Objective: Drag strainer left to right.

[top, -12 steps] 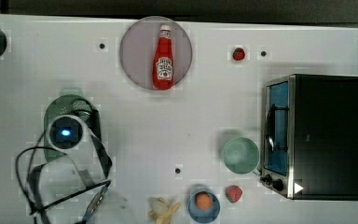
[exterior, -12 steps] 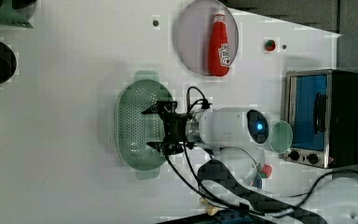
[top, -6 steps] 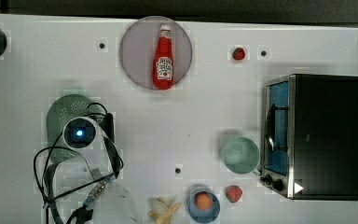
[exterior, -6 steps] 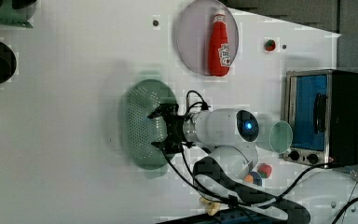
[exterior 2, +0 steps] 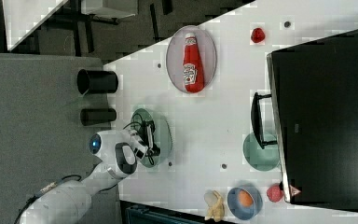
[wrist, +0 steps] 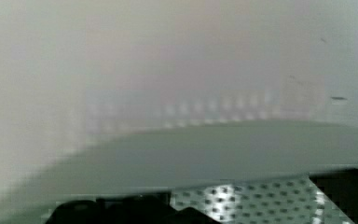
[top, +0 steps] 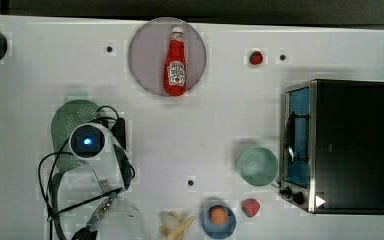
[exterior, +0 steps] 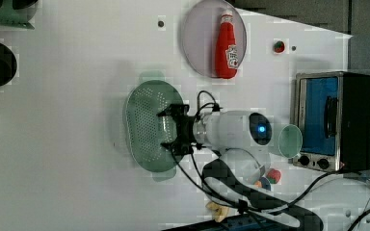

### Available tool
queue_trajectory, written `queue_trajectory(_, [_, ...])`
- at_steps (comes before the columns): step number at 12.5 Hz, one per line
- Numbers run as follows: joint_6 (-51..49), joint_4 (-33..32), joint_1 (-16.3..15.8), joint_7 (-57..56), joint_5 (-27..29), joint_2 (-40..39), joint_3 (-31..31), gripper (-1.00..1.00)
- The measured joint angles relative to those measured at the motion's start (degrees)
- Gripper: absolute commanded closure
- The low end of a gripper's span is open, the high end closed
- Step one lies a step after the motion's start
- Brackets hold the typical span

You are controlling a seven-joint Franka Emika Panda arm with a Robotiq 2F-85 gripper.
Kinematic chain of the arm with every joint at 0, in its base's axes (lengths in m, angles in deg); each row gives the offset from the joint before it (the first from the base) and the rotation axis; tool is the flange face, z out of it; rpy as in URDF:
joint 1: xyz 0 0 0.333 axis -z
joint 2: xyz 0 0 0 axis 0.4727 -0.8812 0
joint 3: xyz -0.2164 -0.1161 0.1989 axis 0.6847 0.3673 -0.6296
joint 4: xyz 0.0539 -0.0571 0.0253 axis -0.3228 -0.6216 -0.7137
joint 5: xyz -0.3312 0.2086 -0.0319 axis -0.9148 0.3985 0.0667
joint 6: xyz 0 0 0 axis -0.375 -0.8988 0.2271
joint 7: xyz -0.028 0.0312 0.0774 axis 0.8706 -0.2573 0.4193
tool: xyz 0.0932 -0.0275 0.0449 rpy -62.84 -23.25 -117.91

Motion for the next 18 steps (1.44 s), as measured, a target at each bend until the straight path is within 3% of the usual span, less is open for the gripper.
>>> queue_trajectory(5, [0.1, 0.7, 0.2, 0.1, -0.6, 0.8, 5.8, -1.0])
queue_trajectory(10, [-0.9, -2.2, 2.9, -2.4, -0.2, 2.6, 9.1, -1.0])
queue_trajectory(18, [-2.0, -7.4, 4.3, -8.1, 0.1, 7.5, 15.8, -1.0])
